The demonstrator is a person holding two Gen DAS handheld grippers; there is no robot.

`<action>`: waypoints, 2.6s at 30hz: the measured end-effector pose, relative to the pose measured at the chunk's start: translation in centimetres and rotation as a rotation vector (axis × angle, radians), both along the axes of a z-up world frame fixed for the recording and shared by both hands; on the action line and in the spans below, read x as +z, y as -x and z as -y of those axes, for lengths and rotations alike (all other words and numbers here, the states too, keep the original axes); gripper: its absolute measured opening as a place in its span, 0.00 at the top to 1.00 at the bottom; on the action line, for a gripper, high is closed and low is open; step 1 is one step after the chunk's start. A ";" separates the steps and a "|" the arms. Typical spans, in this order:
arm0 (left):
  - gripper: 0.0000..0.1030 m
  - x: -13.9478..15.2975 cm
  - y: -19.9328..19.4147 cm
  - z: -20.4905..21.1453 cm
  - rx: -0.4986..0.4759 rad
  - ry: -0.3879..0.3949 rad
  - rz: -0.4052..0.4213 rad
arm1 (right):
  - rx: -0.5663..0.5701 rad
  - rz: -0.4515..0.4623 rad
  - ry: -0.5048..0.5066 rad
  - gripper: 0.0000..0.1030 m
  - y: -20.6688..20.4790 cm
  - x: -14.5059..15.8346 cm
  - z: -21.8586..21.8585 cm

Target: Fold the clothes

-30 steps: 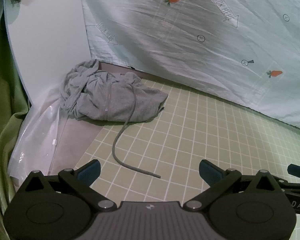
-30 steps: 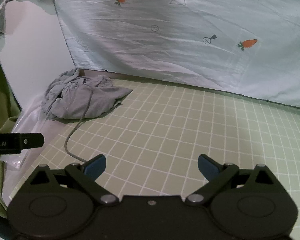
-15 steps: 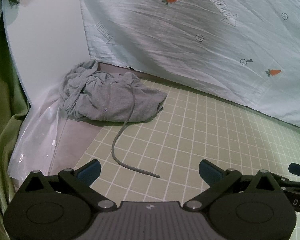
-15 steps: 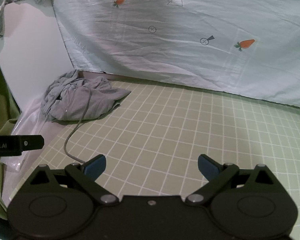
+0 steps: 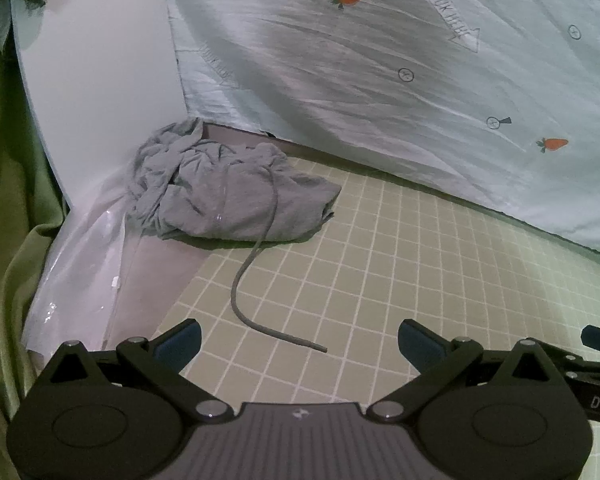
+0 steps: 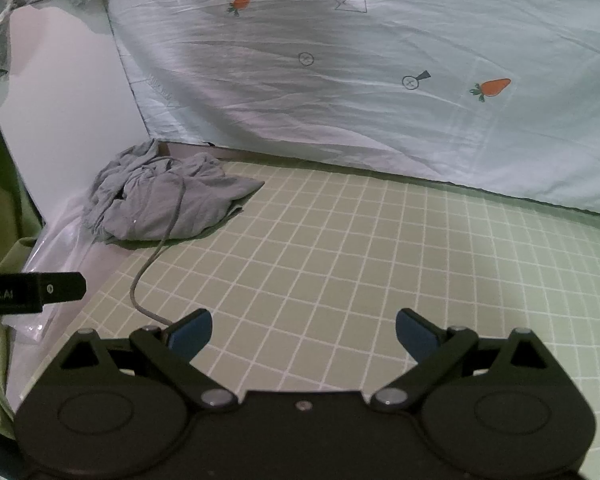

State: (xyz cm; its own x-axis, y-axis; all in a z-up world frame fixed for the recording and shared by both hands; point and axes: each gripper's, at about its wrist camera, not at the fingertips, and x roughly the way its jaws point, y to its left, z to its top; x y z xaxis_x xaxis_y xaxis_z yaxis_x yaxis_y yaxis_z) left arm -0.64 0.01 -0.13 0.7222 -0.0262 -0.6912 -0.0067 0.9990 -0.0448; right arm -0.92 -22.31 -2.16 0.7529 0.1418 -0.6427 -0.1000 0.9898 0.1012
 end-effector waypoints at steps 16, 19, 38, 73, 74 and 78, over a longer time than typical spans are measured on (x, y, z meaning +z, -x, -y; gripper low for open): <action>0.00 0.0 -0.8 0.0 -0.003 0.006 -0.010 | -0.024 -0.008 -0.003 0.03 -0.1 -0.3 0.1; 0.00 -0.1 -1.0 0.2 -0.006 0.008 -0.015 | -0.025 -0.012 -0.005 0.03 -0.2 -0.4 0.2; 0.00 -2.0 -5.8 -0.7 0.007 0.052 -0.089 | -0.003 -0.051 0.018 0.04 -4.8 -1.4 -1.1; 0.43 -11.6 -30.6 -18.7 0.456 0.356 -0.245 | 0.076 -0.300 -0.386 0.58 -35.6 -12.3 -15.9; 0.46 -11.5 -30.6 -18.6 0.451 0.346 -0.241 | 0.100 -0.294 -0.377 0.67 -35.6 -12.3 -16.0; 0.58 -11.0 -30.2 -17.7 0.429 0.340 -0.231 | 0.131 -0.257 -0.347 0.83 -34.4 -11.7 -15.1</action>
State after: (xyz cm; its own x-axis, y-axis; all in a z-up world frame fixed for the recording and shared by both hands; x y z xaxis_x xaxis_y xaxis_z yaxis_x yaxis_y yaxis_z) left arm 29.56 17.75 -11.15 0.5492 -0.0123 -0.8356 -0.4543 0.8349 -0.3109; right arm 33.49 -7.22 -13.88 0.5359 0.4659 -0.7041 -0.1506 0.8733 0.4633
